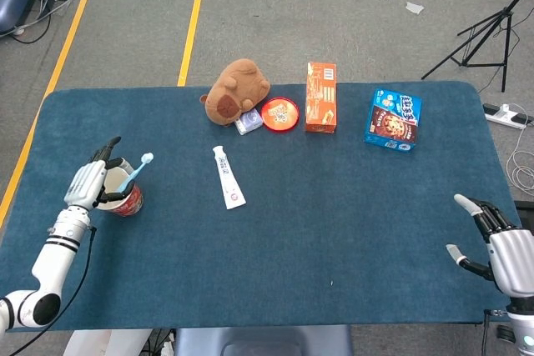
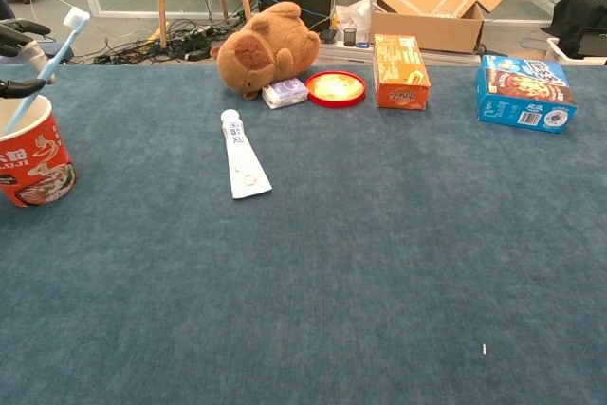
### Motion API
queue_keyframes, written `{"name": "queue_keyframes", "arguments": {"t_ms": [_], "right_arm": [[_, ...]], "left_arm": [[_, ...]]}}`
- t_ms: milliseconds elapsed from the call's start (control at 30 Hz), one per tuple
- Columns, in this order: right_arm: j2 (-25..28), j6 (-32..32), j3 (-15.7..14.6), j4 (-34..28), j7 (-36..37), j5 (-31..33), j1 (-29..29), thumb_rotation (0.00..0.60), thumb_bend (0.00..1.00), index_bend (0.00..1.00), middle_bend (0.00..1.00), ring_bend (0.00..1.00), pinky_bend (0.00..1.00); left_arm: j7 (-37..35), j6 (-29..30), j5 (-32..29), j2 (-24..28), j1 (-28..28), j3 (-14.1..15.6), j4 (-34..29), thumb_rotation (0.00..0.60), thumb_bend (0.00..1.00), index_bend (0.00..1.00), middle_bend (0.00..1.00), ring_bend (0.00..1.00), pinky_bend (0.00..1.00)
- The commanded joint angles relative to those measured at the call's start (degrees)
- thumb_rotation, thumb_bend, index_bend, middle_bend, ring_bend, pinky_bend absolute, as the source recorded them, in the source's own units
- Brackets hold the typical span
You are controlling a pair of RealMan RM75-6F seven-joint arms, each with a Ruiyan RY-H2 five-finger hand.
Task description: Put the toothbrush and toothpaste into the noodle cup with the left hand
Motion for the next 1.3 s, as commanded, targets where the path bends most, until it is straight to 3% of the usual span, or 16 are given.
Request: {"name": "queue_keyframes", "arguments": {"t_ms": [33, 333, 467, 833, 1067, 1300], "right_arm": [[-0.01, -0.04, 0.0, -0.02, -0.05, 0.02, 0.01, 0.6, 0.16, 0.19, 0.26, 0.24, 0.6], [-0.1, -0.06, -0.02, -0.05, -0.28, -0.03, 0.02, 0.6, 0.16, 0.19, 0.26, 0.24, 0.6], [-0.13, -0.1, -0.03, -0.05, -0.34, -0.07, 0.05, 0.6, 0.16, 0.19, 0.26, 0.24, 0.6], [-0.11, 0.18, -0.08, -0.06, -0.32, -0.29, -0.06, 0.6, 0.16, 0.19, 0.26, 0.24, 0.6], [-0.08, 0.43, -0.13, -0.13, -0.34, -0.51, -0.15, 0.6, 0.16, 0.19, 0.26, 0.24, 0.6], [0.08, 1.1, -0.17, -0.23, -0.26, -0.76, -0.46, 0.6, 0.16, 0.19, 0.26, 0.24, 0.6]], "left_arm": [[-0.41, -0.18, 0.11, -0.17, 0.17, 0.08, 0.4, 0.6, 0.4, 0.63, 0.0, 0.0, 0.0], [-2.19, -1.16, 0.61, 0.14, 0.78, 0.3, 1.38, 0.6, 0.4, 0.36, 0.0, 0.0, 0.0], [-2.38, -1.39, 0.91, 0.13, 0.86, 0.38, 1.55, 0.6, 0.4, 0.29, 0.0, 0.0, 0.0], [-2.91, -0.33, 1.67, 1.26, 1.63, -0.01, -0.25, 0.6, 0.4, 0.27, 0.0, 0.0, 0.0], [1.12, 3.06, 3.57, 4.34, 2.4, -0.02, -6.64, 0.6, 0.4, 0.22, 0.0, 0.0, 0.0], [11.1, 6.61, 3.32, 7.96, 2.34, -0.04, -17.72, 0.6, 0.4, 0.1, 0.0, 0.0, 0.0]]}}
